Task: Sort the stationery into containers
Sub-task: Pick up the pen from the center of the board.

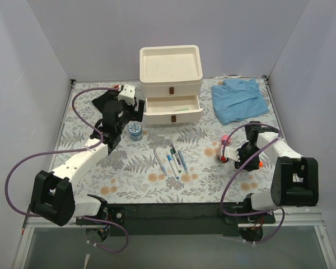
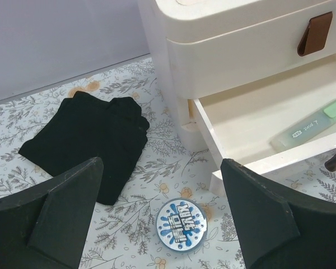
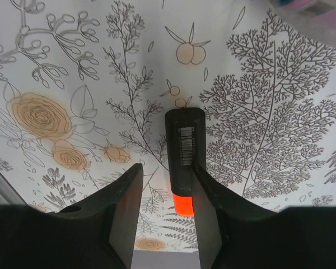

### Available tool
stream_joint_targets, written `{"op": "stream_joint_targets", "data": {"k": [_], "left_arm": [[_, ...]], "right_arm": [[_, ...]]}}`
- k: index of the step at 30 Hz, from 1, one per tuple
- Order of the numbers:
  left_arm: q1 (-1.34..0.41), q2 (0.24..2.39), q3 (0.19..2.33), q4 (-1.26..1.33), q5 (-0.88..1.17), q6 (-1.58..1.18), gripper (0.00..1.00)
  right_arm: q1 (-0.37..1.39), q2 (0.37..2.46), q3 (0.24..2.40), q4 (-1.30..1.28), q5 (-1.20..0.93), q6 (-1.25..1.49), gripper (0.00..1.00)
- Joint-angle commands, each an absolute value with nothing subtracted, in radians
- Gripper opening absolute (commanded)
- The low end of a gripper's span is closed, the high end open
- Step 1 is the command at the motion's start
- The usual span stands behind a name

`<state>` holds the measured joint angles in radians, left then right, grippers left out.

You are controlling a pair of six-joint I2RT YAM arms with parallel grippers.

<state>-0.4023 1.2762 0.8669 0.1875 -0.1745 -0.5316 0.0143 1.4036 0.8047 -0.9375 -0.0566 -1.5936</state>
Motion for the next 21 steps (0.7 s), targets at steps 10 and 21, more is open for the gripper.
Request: {"op": "stream_joint_targets", "data": {"k": [10, 21], "left_arm": [[-0.397, 1.307, 0.934, 0.178, -0.169, -0.529, 0.88], [-0.393, 1.296, 0.923, 0.19, -0.167, -0.525, 0.88]], "right_arm": [[-0.023, 1.493, 0.762, -0.805, -0.005, -1.605, 0.47], [-0.026, 1.39, 0.906, -0.865, -0.061, -1.529, 0.11]]}}
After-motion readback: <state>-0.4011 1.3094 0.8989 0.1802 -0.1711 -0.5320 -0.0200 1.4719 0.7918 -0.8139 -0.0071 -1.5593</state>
